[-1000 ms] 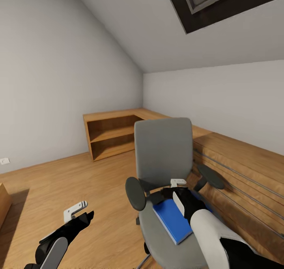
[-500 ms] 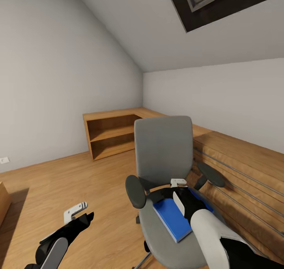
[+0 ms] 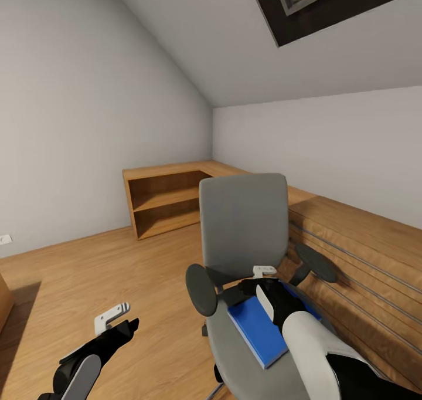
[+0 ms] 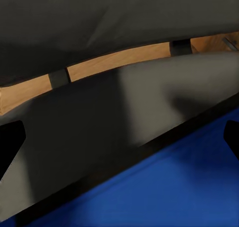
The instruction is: In the bedroom, organize the workspace by keeping the computer under the desk, ensuring the monitor is on the desk, placing the keyboard on the desk next to the monitor, placing the mouse on the desk next to the keyboard, moving the folder from the swivel chair onto the desk next to the mouse, stacking the notebook on top of the folder with the pen on top of the notebook, and positioning the swivel chair next to the desk.
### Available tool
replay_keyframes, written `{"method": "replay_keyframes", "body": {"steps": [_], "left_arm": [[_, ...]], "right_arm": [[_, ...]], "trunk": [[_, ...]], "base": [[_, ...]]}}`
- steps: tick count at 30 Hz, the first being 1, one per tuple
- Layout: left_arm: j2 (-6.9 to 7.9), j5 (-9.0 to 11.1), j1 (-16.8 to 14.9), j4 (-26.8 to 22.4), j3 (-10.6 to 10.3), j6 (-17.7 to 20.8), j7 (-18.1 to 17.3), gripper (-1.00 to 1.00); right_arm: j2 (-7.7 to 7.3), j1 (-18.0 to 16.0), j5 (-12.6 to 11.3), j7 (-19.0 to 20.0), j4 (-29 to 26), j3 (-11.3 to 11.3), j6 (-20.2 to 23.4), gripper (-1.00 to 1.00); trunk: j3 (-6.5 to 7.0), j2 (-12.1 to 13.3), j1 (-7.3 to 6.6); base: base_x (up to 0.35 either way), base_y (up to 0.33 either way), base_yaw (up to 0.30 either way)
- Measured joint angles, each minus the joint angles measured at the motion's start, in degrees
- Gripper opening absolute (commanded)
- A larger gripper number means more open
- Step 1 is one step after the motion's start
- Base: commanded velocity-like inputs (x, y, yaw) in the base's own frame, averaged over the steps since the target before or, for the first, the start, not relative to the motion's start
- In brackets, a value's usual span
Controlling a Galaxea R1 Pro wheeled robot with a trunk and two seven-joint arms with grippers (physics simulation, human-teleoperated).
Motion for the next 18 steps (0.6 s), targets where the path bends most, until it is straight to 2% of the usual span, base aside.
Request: {"method": "replay_keyframes", "body": {"steps": [12,18], "left_arm": [[-0.08,0.00,0.00,-0.42,0.00,-0.13,0.03,1.00],[-0.08,0.00,0.00,-0.44,0.00,-0.15,0.06,1.00]], "right_arm": [[0.01,0.00,0.03,0.00,0.00,0.00,0.08,1.00],[0.00,0.00,0.06,0.00,0.00,0.00,0.09,1.00]], "trunk": [[0.00,0.00,0.00],[-1.07,-2.39,1.31]], "base": [[0.000,0.000,0.000],[0.000,0.000,0.000]]}}
